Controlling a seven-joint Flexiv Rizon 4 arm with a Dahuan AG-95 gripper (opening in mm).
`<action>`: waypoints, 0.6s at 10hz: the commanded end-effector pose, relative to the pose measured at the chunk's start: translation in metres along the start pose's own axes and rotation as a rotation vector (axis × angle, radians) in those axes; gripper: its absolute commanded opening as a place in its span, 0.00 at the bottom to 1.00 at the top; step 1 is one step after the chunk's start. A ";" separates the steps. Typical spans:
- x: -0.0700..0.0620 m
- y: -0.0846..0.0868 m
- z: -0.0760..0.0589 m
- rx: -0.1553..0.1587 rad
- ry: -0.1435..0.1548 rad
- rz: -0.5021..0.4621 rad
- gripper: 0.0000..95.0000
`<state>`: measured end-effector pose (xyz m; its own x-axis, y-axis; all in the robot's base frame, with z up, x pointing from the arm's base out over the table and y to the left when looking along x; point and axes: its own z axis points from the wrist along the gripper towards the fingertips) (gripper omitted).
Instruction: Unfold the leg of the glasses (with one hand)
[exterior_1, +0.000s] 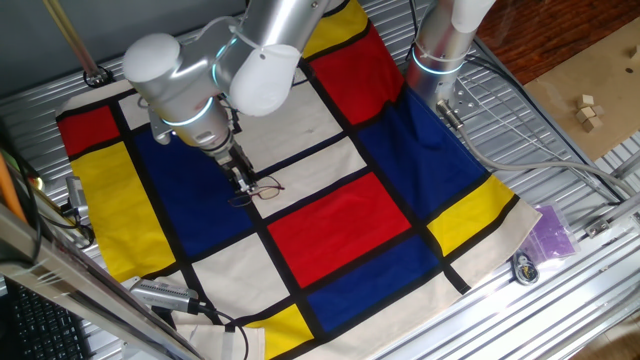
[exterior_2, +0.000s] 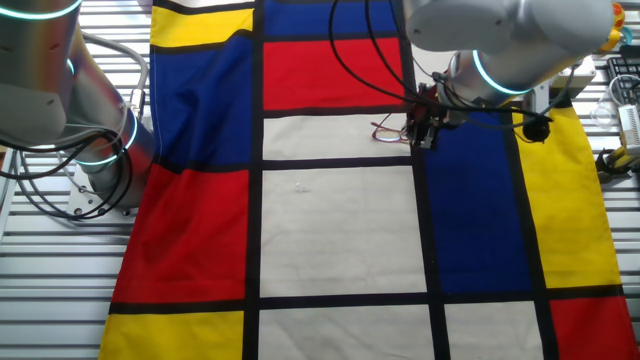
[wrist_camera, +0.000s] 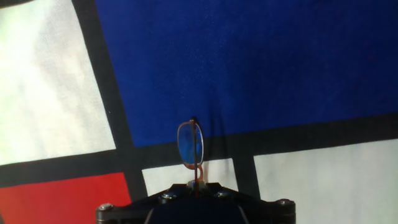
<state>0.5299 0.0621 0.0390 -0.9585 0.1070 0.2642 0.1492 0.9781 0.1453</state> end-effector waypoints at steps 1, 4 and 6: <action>0.000 0.001 -0.003 0.002 0.012 0.000 0.00; -0.002 0.004 -0.008 0.003 0.028 0.005 0.00; -0.002 0.003 -0.011 0.004 0.034 0.005 0.00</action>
<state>0.5367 0.0623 0.0501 -0.9490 0.1045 0.2974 0.1519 0.9783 0.1410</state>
